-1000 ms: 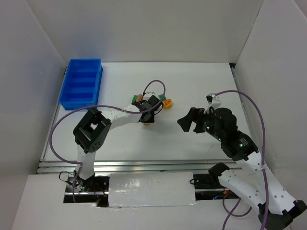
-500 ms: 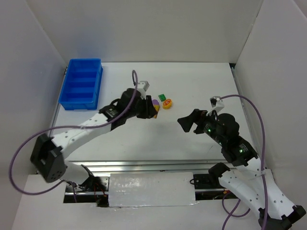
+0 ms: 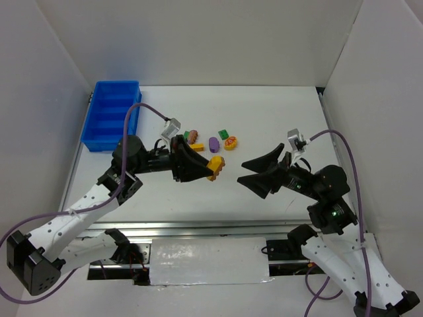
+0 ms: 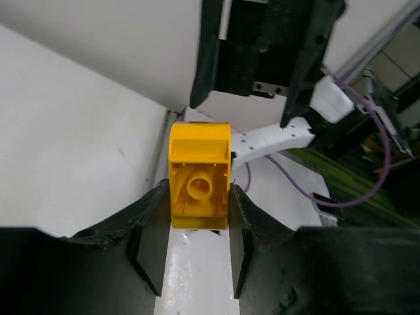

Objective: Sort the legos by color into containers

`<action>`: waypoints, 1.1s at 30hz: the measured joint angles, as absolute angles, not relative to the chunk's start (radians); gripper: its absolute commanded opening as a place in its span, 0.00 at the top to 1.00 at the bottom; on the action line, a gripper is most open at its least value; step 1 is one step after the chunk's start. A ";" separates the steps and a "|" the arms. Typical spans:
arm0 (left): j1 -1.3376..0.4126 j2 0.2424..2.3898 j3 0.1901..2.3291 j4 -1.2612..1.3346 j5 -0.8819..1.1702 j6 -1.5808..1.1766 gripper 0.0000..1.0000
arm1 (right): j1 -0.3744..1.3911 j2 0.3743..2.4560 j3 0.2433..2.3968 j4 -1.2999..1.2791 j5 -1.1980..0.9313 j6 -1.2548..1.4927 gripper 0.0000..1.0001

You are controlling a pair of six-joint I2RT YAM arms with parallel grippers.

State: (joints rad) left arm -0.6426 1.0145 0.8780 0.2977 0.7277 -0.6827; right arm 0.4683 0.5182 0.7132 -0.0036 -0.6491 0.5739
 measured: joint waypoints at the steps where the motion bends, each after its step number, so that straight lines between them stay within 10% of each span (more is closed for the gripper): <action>1: -0.642 1.004 0.867 0.332 0.759 -0.694 1.00 | 0.469 0.527 0.713 0.044 -0.679 0.599 0.25; 19: -0.642 0.990 0.837 0.470 0.872 -0.789 1.00 | 0.637 0.744 0.701 0.326 -0.714 0.743 0.26; 29: -0.642 0.993 0.837 0.468 0.869 -0.792 1.00 | 0.682 0.777 0.701 0.364 -0.661 0.743 0.58; 33: -0.637 0.993 0.837 0.471 0.865 -0.794 1.00 | 0.685 0.788 0.701 0.383 -0.654 0.743 0.55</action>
